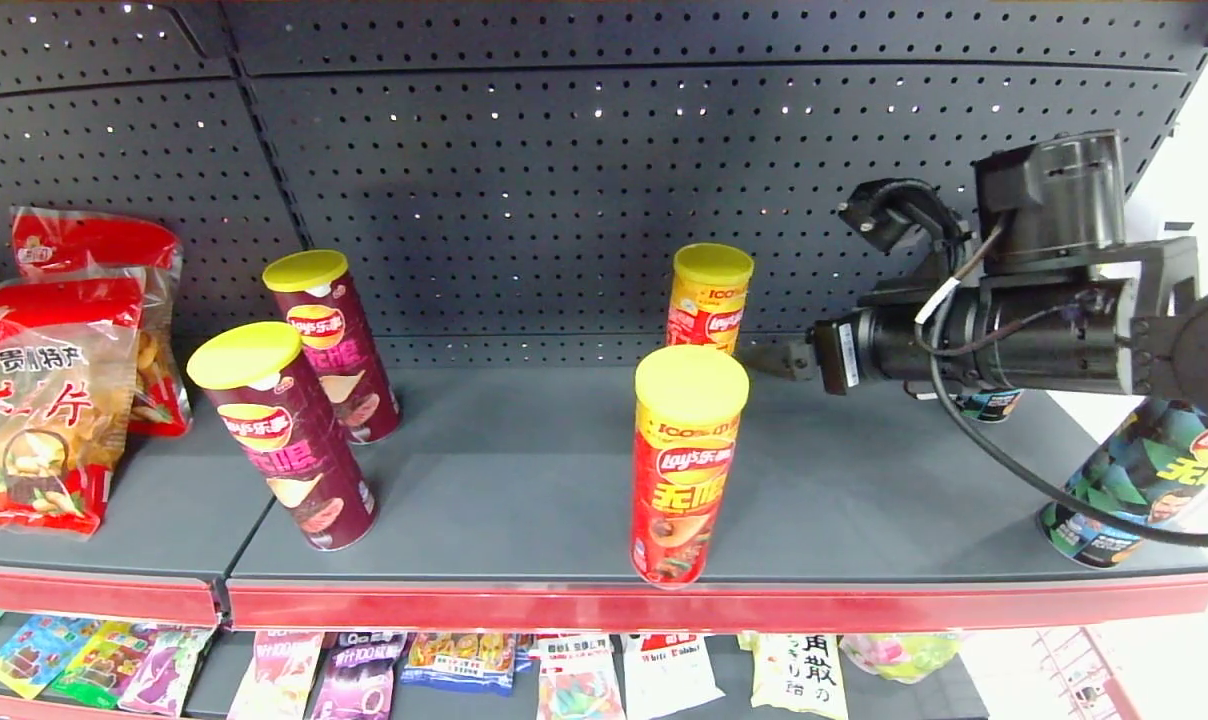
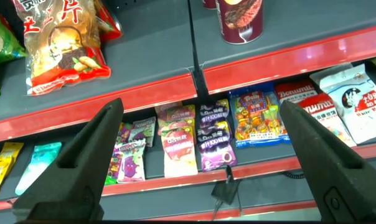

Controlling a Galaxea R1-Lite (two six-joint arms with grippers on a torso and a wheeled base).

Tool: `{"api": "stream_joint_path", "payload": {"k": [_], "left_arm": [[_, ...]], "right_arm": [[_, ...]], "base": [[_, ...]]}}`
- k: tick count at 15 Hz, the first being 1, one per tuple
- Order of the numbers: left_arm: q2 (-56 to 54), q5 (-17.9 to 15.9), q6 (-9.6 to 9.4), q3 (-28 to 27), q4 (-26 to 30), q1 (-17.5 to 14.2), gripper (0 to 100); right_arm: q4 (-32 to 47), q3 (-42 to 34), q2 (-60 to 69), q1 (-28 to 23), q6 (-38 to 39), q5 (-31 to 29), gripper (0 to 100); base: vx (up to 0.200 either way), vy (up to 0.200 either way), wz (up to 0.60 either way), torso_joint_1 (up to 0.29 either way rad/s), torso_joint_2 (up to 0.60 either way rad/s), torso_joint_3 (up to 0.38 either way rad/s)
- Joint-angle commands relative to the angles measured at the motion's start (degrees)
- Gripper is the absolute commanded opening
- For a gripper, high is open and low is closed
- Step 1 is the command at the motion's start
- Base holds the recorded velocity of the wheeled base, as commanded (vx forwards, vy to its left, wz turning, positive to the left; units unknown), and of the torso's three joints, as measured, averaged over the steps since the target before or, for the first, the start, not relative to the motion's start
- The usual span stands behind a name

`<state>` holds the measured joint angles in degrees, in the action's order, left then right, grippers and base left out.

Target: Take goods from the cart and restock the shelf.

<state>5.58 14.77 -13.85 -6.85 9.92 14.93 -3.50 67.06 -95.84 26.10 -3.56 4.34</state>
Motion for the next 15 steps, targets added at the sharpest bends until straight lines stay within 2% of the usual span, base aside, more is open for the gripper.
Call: {"api": "stream_joint_path", "payload": {"k": [1, 8, 11, 12, 15], "left_arm": [[0.4, 0.0, -0.48, 0.0, 0.0, 0.0, 100], [1.4, -0.7, -0.83, 0.0, 0.0, 0.1, 100], [1.7, -1.3, -0.83, 0.1, 0.0, 0.2, 100], [2.1, -2.8, -0.57, 0.1, 0.0, 0.2, 100], [2.6, -3.7, -0.48, 0.1, 0.0, 0.2, 100]], "right_arm": [[-0.1, -4.0, 5.3, -0.2, 0.0, -1.9, 100], [0.2, -13.9, 18.1, -0.3, 0.0, -3.1, 100], [0.5, -20.6, 26.5, 0.0, -0.1, -3.1, 100], [0.6, -25.1, 31.8, 0.1, -0.5, -3.1, 100], [0.8, -34.8, 44.3, -0.2, -1.7, -4.6, 100]], "base": [[0.000, 0.000, 0.00, 0.000, 0.00, 0.000], [0.000, 0.000, 0.00, 0.000, 0.00, 0.000], [0.000, 0.000, 0.00, 0.000, 0.00, 0.000], [0.000, 0.000, 0.00, 0.000, 0.00, 0.000], [0.000, 0.000, 0.00, 0.000, 0.00, 0.000]]}}
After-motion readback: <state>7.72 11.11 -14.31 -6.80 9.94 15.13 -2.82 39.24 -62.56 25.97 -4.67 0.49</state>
